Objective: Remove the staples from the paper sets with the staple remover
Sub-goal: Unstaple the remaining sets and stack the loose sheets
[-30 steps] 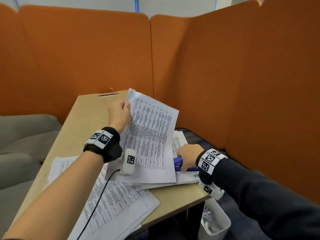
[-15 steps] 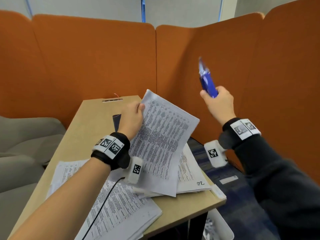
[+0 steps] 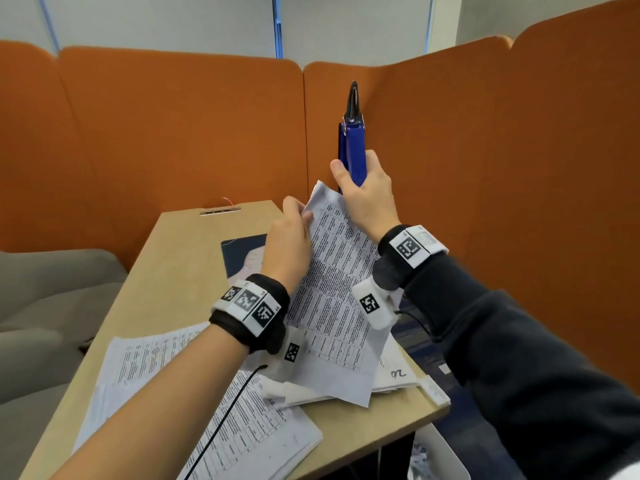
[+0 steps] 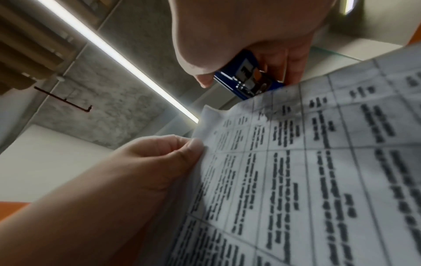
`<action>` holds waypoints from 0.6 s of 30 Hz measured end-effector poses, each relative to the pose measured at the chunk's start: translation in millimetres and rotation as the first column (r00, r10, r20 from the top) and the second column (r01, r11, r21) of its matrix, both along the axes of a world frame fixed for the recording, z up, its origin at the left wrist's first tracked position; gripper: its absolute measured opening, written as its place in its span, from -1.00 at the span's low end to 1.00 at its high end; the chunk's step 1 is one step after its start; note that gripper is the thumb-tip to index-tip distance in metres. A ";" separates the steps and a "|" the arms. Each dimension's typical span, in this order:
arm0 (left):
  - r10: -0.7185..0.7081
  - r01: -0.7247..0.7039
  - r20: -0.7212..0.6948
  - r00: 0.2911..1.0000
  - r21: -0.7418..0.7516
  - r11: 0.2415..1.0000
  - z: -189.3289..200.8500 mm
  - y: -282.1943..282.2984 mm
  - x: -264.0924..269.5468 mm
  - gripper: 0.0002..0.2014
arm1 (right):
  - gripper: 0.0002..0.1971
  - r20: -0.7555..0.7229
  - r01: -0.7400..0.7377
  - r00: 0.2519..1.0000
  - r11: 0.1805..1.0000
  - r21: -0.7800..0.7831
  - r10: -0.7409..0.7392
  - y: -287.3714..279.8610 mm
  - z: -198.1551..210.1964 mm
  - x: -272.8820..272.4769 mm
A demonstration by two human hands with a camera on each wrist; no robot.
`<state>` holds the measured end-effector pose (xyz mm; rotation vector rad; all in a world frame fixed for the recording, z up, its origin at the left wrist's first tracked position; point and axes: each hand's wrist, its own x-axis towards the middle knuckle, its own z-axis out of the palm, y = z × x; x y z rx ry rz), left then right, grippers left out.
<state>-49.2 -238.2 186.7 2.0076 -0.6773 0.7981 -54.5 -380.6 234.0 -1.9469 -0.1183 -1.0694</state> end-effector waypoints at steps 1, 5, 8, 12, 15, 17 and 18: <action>-0.002 0.002 0.005 1.000 -0.003 1.000 0.6 -0.3 -0.4 -0.80 | -0.67 -0.014 0.019 1.000 1.000 -0.016 -0.019 -0.6 1.6 0.6; -0.034 0.034 0.020 0.999 0.000 0.999 2.2 -5.0 -2.0 -0.87 | -0.69 -0.117 -0.039 0.992 0.999 -0.004 0.038 2.3 2.1 6.2; -0.048 0.049 0.027 0.998 -0.020 0.999 2.2 -10.7 -6.5 -0.90 | -0.71 -0.108 -0.031 0.994 0.998 -0.045 0.026 12.5 -1.8 6.3; -0.043 0.044 0.025 0.999 -0.026 0.999 -0.4 -16.1 -11.5 -0.89 | -0.68 -0.074 0.025 0.997 0.999 -0.023 -0.027 18.8 -2.6 6.4; -0.036 0.037 0.010 0.999 -0.066 0.997 -1.1 -18.8 -11.7 -0.89 | -0.64 -0.071 0.038 0.997 0.999 -0.031 -0.041 20.4 -2.0 6.6; -0.045 0.047 0.021 0.999 -0.073 0.996 -1.3 -20.0 -12.1 -0.86 | -0.60 -0.077 0.054 0.995 0.998 -0.040 -0.057 20.7 -2.5 6.2; -0.052 0.054 0.031 0.998 -0.066 0.996 -1.7 -20.7 -12.5 -0.84 | -0.59 -0.074 0.064 0.995 0.998 -0.029 -0.066 20.1 -3.1 6.6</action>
